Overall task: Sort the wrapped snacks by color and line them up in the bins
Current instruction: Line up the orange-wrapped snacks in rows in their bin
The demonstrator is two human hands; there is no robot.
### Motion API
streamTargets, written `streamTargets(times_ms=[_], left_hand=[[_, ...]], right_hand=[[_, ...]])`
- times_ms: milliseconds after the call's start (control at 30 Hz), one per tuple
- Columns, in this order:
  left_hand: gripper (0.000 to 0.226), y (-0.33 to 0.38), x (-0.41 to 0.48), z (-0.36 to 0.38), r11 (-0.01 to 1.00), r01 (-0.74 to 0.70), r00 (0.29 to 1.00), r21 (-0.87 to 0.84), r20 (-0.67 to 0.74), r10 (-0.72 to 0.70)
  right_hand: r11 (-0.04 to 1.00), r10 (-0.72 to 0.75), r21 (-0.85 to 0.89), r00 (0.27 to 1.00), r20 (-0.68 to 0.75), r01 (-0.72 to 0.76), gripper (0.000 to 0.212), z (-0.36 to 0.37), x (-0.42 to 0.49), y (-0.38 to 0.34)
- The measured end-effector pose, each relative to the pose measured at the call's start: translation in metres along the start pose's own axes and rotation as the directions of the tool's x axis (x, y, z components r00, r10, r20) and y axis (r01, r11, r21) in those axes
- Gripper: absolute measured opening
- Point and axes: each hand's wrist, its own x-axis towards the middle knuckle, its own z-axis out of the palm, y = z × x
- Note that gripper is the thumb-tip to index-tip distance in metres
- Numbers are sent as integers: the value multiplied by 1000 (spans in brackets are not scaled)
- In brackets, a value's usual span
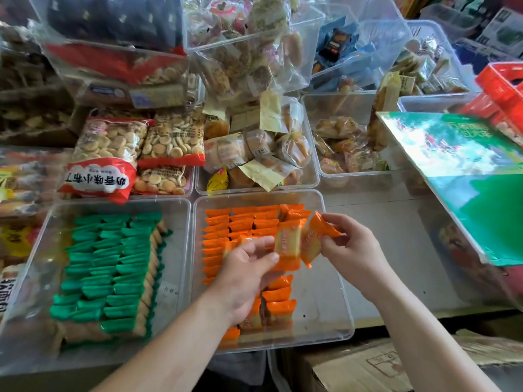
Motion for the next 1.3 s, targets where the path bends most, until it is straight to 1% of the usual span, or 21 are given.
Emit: streamTargets(times_ms=[67, 133, 200, 267, 333, 400, 500, 567, 633, 667, 733, 800, 833, 900, 933, 1000, 1067, 1133, 1200, 1267, 1300], left_hand=[[40, -9, -2, 4, 998, -2, 999, 59, 40, -1], [42, -13, 0, 4, 990, -29, 998, 140, 58, 21], [38, -13, 1, 5, 979, -56, 996, 197, 80, 41], [34, -14, 0, 9, 970, -76, 996, 230, 69, 62], [34, -15, 1, 12, 966, -103, 994, 238, 48, 94], [35, -14, 1, 14, 960, -128, 991, 248, 63, 116], [31, -14, 4, 16, 937, -173, 985, 303, 76, 158], [24, -18, 9, 10, 868, -228, 970, 442, 24, 242], [24, -18, 13, -3, 728, -264, 928, 633, -38, 370], [23, -17, 15, -13, 632, -260, 898, 730, -59, 437], [20, -11, 16, -36, 459, -201, 858, 866, -71, 509], [29, -7, 20, -51, 354, -110, 868, 929, -84, 490], [36, -5, 21, -54, 318, -80, 876, 945, -86, 475], [47, -3, 24, -53, 236, -58, 880, 970, -62, 470], [51, -2, 26, -50, 205, -48, 882, 978, -55, 467], [56, 0, 29, -48, 176, -14, 890, 984, -68, 451], [60, 0, 32, -47, 189, 19, 898, 982, -100, 428], [62, -2, 33, -48, 250, 22, 904, 968, -126, 409], [54, -3, 32, -50, 315, -1, 902, 949, -135, 410], [43, -2, 31, -51, 325, -12, 897, 946, -133, 421], [41, -1, 30, -51, 296, -13, 894, 955, -121, 431]], right_hand=[[997, 18, 80, 999, 36, -20, 33, 0, 1, -4], [995, 10, 98, 998, 63, -16, 34, -2, 1, -7], [1000, -6, 26, 997, 79, 4, 35, -4, 5, -5], [999, -24, -34, 991, 129, 29, 37, -6, 4, -6], [998, -44, -29, 985, 169, 50, 33, -6, 3, -10], [997, -61, -31, 977, 206, 69, 32, -7, 3, -14], [969, -96, -205, 974, 204, 139, 43, -4, 9, -11], [954, -109, -257, 975, 193, 157, 48, -3, 16, -7], [921, -127, -345, 976, 177, 183, 49, -2, 27, -2], [892, -136, -406, 974, 182, 200, 49, 0, 34, -1], [851, -134, -473, 966, 220, 226, 49, 6, 46, 2], [825, -118, -501, 946, 301, 262, 50, 15, 56, 7], [799, -128, -521, 931, 341, 301, 50, 20, 60, 11], [701, -179, -590, 899, 399, 401, 46, 30, 67, 18], [631, -209, -632, 883, 420, 450, 44, 33, 69, 20], [451, -269, -722, 852, 450, 524, 42, 38, 75, 24], [294, -321, -794, 837, 442, 532, 43, 41, 81, 30], [245, -385, -832, 837, 388, 498, 43, 45, 86, 37], [223, -397, -863, 851, 344, 453, 44, 46, 89, 44], [206, -396, -886, 864, 312, 415, 45, 47, 91, 49], [193, -407, -893, 862, 303, 406, 43, 47, 92, 51]])
